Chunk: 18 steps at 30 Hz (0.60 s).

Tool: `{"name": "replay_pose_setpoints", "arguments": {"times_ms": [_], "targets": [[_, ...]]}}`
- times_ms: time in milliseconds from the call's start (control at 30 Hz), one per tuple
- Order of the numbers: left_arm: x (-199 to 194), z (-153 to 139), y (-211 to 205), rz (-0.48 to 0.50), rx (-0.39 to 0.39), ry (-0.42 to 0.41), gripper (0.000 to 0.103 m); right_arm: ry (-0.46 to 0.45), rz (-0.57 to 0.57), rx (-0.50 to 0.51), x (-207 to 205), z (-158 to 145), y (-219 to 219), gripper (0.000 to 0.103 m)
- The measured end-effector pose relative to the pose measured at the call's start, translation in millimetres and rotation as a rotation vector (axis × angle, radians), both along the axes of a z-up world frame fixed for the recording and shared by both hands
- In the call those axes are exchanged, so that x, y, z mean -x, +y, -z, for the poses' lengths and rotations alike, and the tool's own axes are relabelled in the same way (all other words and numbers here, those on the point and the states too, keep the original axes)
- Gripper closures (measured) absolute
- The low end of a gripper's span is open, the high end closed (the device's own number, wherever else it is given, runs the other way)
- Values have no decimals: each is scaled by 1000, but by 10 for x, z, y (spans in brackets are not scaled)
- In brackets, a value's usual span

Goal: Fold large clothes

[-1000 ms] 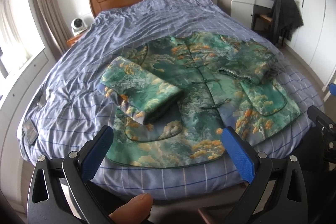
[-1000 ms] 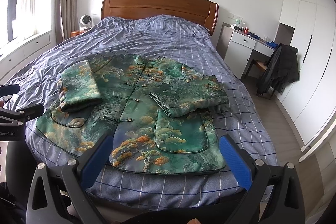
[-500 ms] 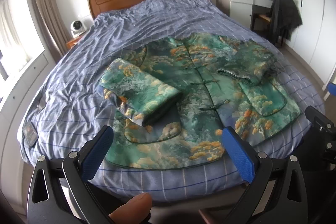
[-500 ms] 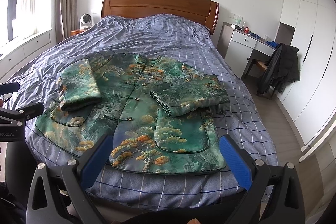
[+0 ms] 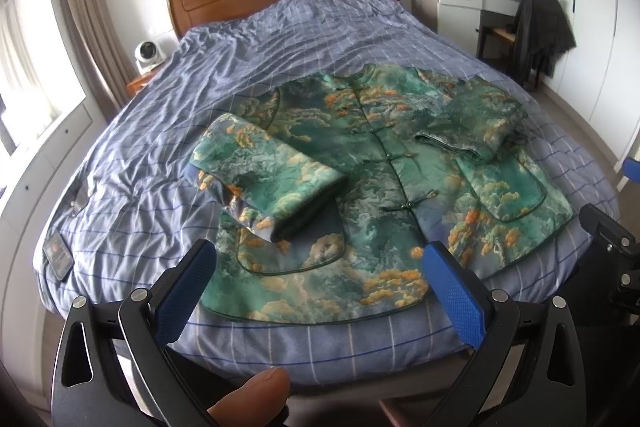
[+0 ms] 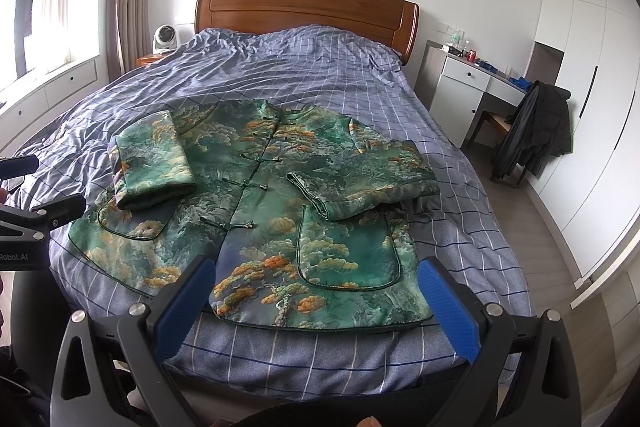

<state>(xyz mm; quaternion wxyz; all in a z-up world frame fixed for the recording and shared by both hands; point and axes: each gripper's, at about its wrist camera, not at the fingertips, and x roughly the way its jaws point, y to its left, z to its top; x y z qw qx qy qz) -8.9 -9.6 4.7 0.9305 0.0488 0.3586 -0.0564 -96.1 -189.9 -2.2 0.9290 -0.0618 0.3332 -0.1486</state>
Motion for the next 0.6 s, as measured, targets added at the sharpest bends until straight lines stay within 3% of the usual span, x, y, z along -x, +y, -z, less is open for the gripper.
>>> {"name": "replay_pose_setpoints", "arguments": {"times_ms": [233,333,600], "targets": [[5,-9,16,-3,52,-8,0,0,1,1,2,4,0,0],[2,-1,-1,-2,-5,1,0,0,0,1,1,-2,3,0],[-22,-23,13,0,-9,-16,0,0,-2,2,-2,5,0,0]]}}
